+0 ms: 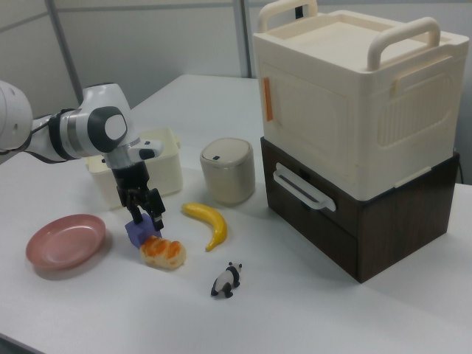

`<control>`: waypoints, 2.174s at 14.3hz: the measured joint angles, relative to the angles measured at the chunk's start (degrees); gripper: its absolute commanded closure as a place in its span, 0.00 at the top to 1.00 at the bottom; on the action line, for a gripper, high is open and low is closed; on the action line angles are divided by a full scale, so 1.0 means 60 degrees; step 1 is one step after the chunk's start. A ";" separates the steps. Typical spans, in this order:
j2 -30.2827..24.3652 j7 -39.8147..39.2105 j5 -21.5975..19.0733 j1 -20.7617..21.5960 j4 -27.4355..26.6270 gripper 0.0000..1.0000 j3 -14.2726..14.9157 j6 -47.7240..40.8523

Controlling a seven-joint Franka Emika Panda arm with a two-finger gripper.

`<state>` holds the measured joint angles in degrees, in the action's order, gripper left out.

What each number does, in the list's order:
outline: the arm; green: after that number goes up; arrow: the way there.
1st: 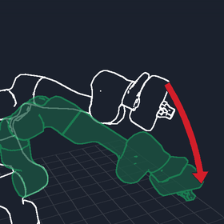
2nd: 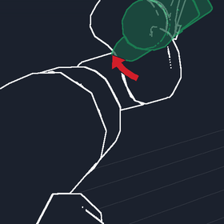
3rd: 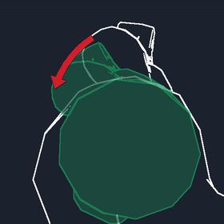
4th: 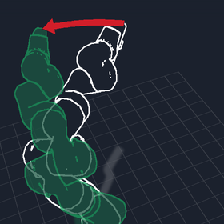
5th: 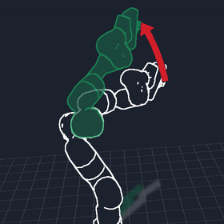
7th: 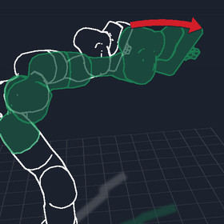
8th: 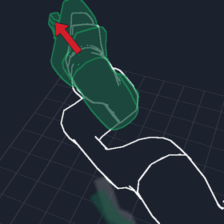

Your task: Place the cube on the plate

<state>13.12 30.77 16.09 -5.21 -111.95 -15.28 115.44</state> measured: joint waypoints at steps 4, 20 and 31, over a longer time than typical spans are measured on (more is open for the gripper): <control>0.0016 0.0314 0.0033 0.0025 0.0054 1.00 -0.0288 0.0016; 0.0364 0.1003 0.0467 0.0061 0.0192 1.00 -0.0706 0.0016; 0.0899 0.1337 0.0872 0.0056 0.0176 0.26 -0.0713 0.0174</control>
<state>18.52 38.80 21.33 -4.88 -110.90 -19.56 116.48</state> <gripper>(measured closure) 0.242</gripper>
